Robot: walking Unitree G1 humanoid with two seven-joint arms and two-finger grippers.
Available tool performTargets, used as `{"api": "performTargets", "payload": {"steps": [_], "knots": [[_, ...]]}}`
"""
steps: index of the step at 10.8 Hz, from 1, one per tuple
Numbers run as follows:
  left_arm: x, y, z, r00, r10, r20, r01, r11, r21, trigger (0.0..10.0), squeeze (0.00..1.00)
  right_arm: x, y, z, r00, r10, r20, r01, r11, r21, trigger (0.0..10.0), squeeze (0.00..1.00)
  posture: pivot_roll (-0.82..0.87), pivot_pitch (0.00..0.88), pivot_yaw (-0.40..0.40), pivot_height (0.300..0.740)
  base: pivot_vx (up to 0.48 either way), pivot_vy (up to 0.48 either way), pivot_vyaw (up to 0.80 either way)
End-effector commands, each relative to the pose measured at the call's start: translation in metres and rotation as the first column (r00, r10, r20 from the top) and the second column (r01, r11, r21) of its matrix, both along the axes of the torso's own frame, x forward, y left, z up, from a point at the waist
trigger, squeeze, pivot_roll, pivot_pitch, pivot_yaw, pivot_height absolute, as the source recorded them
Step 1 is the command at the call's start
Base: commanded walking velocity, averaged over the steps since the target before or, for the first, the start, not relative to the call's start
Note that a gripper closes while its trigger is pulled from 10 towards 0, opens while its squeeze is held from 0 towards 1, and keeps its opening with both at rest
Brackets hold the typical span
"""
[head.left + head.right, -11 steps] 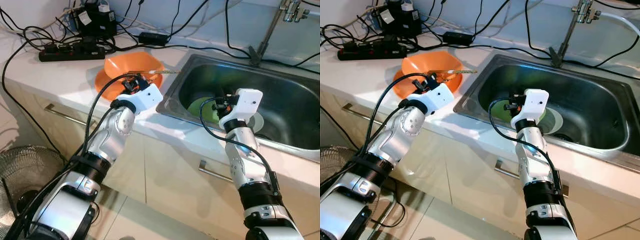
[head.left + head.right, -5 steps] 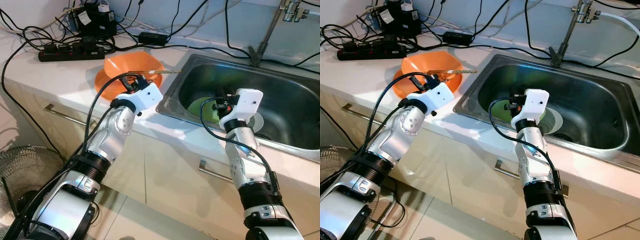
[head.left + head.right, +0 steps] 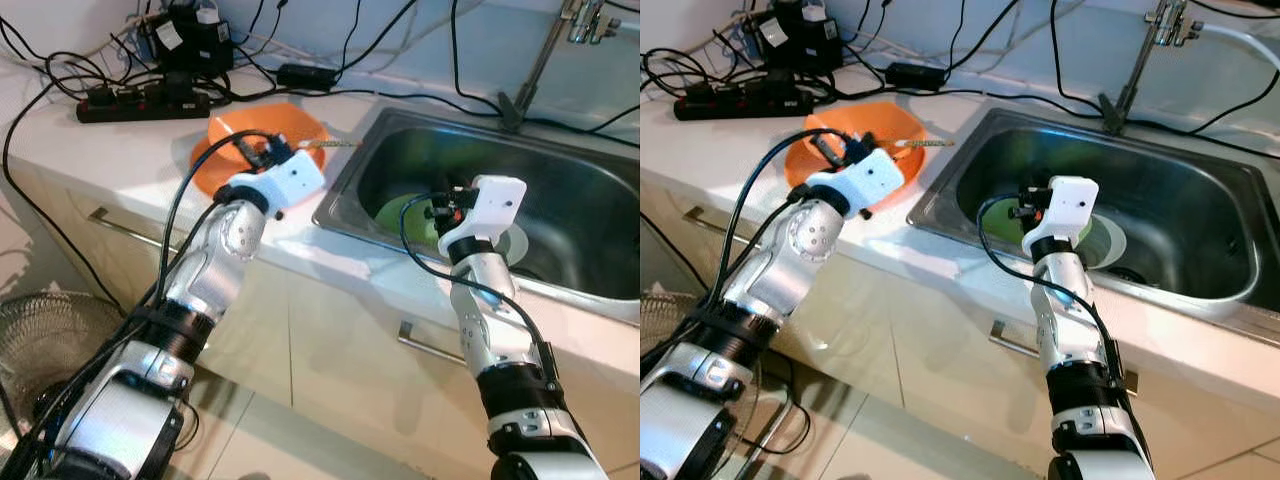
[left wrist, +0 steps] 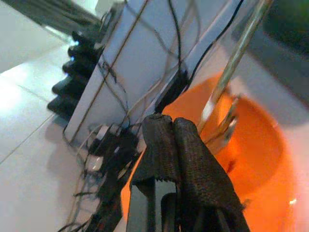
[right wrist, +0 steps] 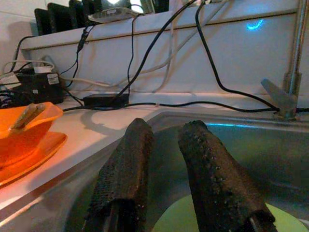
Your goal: Kitchen organization
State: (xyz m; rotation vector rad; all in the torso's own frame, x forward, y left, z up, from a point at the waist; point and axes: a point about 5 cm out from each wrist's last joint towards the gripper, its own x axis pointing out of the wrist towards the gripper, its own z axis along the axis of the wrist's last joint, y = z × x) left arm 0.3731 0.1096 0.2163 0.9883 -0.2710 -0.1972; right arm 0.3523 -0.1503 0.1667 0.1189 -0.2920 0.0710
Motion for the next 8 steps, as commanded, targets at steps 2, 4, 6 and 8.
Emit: {"api": "performTargets", "payload": {"steps": [2, 4, 6, 8], "knots": [[-0.012, -0.003, -0.003, 0.999, -0.053, -0.008, 0.053, 0.999, 0.004, 10.0, 1.00, 0.001, 0.000, 0.005, 1.000, -0.006, 0.015, 0.006, 1.000, 0.001, 10.0, 0.00, 0.21, 0.028, -0.014, 0.740, 0.000, 0.000, 0.00], [-0.023, -0.003, -0.011, 0.994, -0.104, -0.038, 0.105, 0.994, 0.016, 10.0, 1.00, 0.001, 0.000, 0.004, 1.000, -0.008, 0.016, 0.008, 1.000, 0.001, 10.0, 0.00, 0.22, 0.021, -0.012, 0.740, 0.000, 0.000, 0.00], [-0.033, 0.001, -0.020, 0.989, -0.114, -0.093, 0.119, 0.991, 0.055, 10.0, 1.00, 0.001, 0.002, 0.003, 1.000, 0.000, 0.016, 0.000, 1.000, 0.002, 10.0, 0.00, 0.22, 0.006, -0.011, 0.740, 0.000, 0.000, 0.00], [-0.028, 0.005, -0.017, 0.992, -0.088, -0.089, 0.098, 0.990, 0.105, 10.0, 1.00, 0.001, 0.005, 0.003, 1.000, 0.007, 0.016, -0.007, 1.000, 0.004, 10.0, 0.00, 0.23, 0.000, -0.006, 0.740, 0.000, 0.000, 0.00]]}}
